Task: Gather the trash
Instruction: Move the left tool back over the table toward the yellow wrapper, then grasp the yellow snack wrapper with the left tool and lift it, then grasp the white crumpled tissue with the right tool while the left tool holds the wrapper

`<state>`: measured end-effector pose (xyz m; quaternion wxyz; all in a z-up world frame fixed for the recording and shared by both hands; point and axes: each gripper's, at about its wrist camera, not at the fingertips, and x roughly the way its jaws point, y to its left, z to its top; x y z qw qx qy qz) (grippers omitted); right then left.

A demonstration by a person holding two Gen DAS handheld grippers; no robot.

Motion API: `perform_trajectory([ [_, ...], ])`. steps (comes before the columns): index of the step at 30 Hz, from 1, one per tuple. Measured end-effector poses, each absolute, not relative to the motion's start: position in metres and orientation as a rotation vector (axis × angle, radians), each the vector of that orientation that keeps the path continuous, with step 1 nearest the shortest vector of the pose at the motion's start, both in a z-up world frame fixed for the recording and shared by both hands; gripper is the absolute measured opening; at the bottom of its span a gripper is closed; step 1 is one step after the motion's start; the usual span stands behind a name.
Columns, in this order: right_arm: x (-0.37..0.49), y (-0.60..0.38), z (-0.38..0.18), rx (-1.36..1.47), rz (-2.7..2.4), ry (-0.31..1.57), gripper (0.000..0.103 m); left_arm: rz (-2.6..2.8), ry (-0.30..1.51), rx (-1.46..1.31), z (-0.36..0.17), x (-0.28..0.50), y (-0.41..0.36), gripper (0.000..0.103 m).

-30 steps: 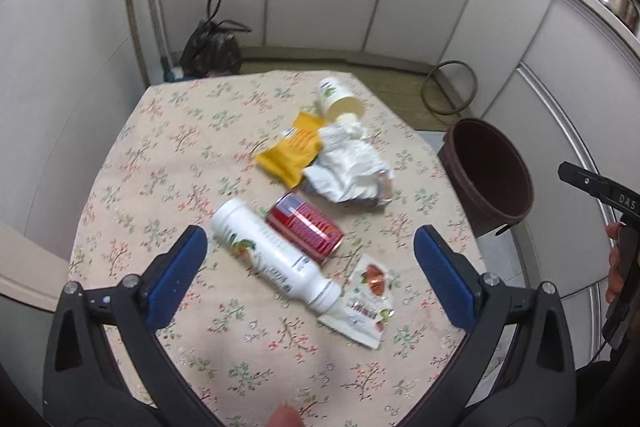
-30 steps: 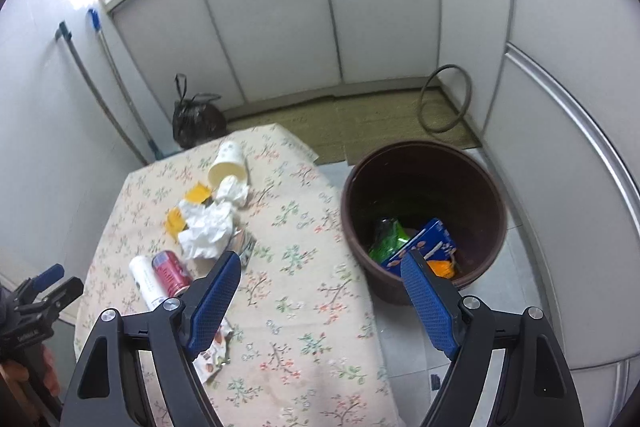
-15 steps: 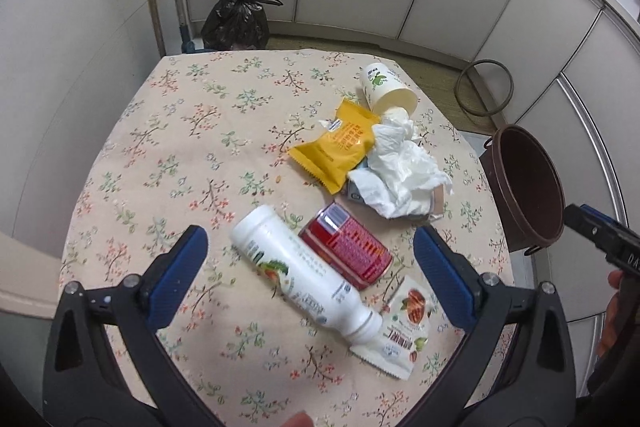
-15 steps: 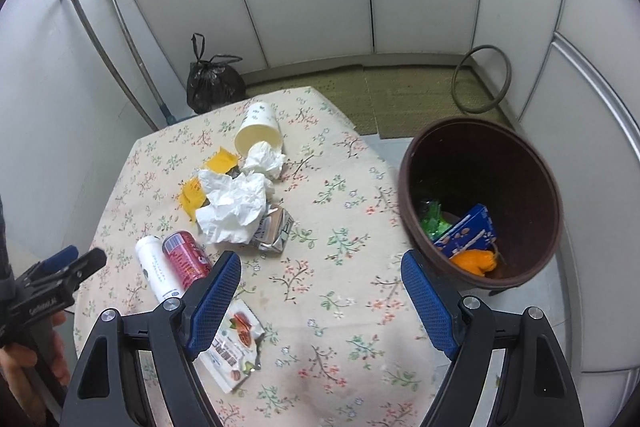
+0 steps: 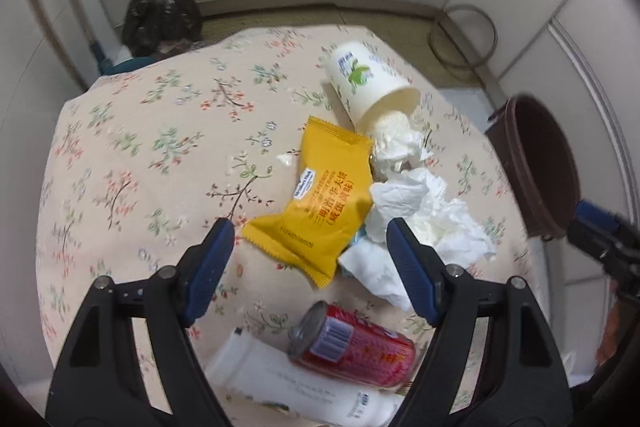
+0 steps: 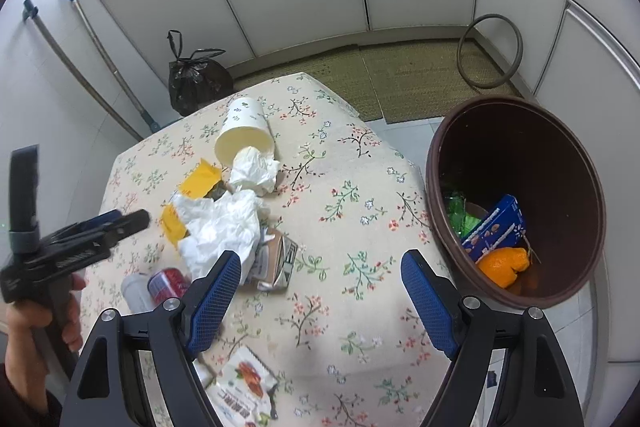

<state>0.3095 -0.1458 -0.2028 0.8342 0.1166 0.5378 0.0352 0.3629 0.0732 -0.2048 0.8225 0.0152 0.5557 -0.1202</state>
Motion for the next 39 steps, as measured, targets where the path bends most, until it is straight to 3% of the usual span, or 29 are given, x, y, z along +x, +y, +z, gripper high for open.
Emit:
perform_trajectory([
  [4, 0.32, -0.144, -0.212, 0.242, 0.069, 1.152, 0.084, -0.271, 1.231, 0.109, -0.225, 0.377, 0.066, 0.075],
  [9, 0.328, -0.138, -0.223, 0.231, 0.074, 1.175, 0.084, -0.244, 1.283, 0.071, -0.243, 0.389, 0.074, 0.042],
  [10, 0.33, -0.137, -0.225, 0.231, 0.078, 1.178, 0.084, -0.238, 1.29, 0.049, -0.245, 0.39, 0.076, 0.024],
  [11, 0.331, -0.134, -0.226, 0.232, 0.085, 1.181, 0.084, -0.235, 1.297, 0.022, -0.247, 0.39, 0.079, 0.015],
  [27, 0.349, -0.064, -0.246, 0.186, 0.265, 1.217, 0.083, -0.109, 1.07, 0.023, -0.168, 0.325, 0.104, 0.01],
  [33, 0.357, -0.053, -0.268, 0.181, 0.254, 1.239, 0.06, -0.056, 1.088, 0.043, -0.163, 0.3, 0.115, 0.01],
  [36, 0.361, -0.054, -0.275, 0.211, 0.261, 1.244, 0.039, -0.041, 1.094, 0.009, -0.16, 0.284, 0.123, 0.01],
  [37, 0.362, -0.054, -0.279, 0.219, 0.267, 1.252, 0.027, -0.036, 1.095, -0.007, -0.159, 0.28, 0.125, 0.01],
  [39, 0.363, -0.055, -0.285, 0.229, 0.265, 1.258, 0.019, -0.026, 1.095, -0.039, -0.159, 0.271, 0.129, 0.01],
])
